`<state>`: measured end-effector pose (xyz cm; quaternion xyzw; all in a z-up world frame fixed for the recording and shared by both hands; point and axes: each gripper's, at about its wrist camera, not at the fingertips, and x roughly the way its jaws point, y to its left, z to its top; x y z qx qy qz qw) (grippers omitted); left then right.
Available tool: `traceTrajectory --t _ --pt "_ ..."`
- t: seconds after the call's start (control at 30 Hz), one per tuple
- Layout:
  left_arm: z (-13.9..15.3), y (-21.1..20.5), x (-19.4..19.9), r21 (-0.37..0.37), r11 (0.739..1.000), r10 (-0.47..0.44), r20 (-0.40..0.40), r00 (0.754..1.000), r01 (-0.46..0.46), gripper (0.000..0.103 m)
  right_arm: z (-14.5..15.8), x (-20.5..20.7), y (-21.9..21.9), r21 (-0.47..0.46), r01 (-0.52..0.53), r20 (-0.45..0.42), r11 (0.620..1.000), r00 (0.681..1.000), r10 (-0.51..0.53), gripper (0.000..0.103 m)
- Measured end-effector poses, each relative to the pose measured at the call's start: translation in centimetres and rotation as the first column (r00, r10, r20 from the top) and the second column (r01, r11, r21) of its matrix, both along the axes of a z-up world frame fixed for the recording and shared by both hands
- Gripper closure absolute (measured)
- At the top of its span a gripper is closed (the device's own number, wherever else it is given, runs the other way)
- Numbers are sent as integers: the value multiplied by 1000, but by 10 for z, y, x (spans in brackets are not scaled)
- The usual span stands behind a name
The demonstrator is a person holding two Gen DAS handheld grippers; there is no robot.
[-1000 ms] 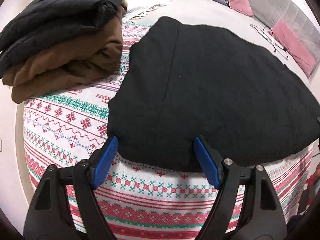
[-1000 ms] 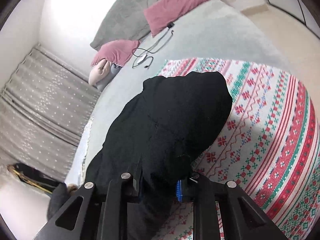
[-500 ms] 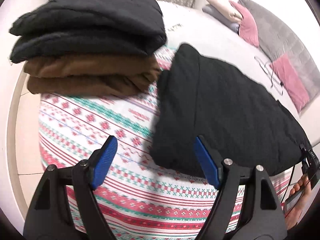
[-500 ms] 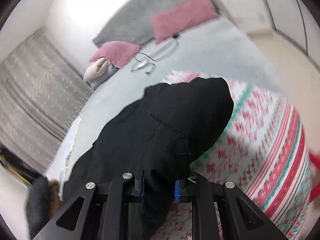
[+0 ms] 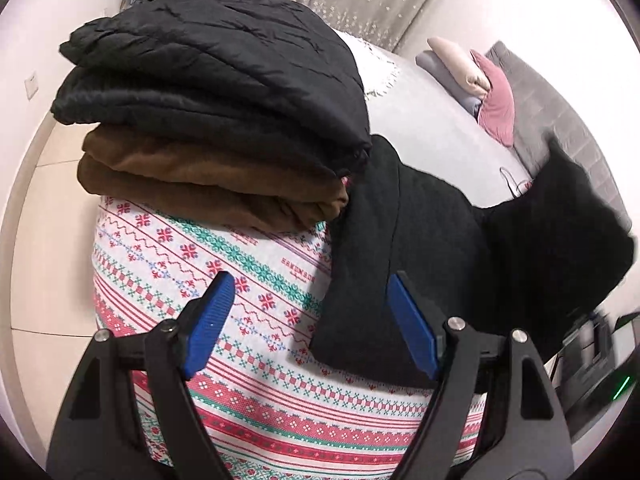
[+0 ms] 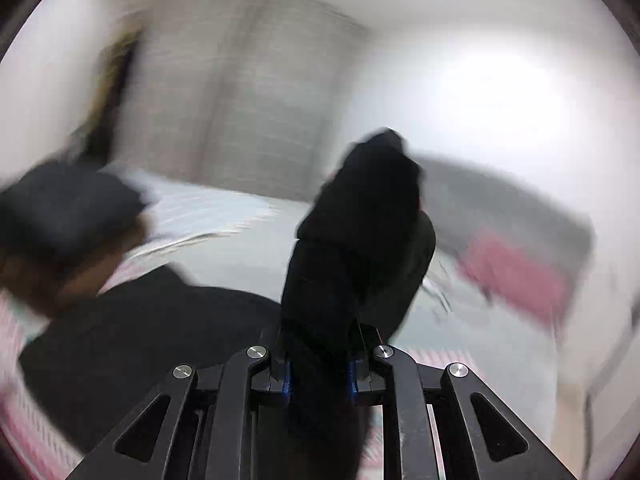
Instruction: Fold large clothes
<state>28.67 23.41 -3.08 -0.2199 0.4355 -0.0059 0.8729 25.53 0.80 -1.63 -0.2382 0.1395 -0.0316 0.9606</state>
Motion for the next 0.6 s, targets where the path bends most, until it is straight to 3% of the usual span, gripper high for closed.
traceTrajectory --t 0.1,0.23,0.3,0.4,0.53,0.6 --pt "-3 8 2 -18 1000 21 -8 1000 -21 24 -48 -10 73 -178 -157 -74 971 987 146 84" --pt "-8 13 2 -37 999 23 -22 999 -24 24 -126 -11 139 -313 -294 -254 903 942 218 85" --pt "-8 15 2 -34 999 27 -24 999 -27 24 -145 -13 150 -375 -282 -235 883 950 204 84" --pt "-9 17 3 -41 999 28 -24 999 -29 24 -126 -5 142 -247 -283 -261 927 941 218 84" --pt "-7 13 3 -54 998 12 -21 1000 -13 24 -96 -3 140 -174 -277 -231 945 944 234 85" --pt "-7 9 5 -46 999 2 -18 1000 -3 24 -94 4 140 -111 -267 -261 957 937 231 85"
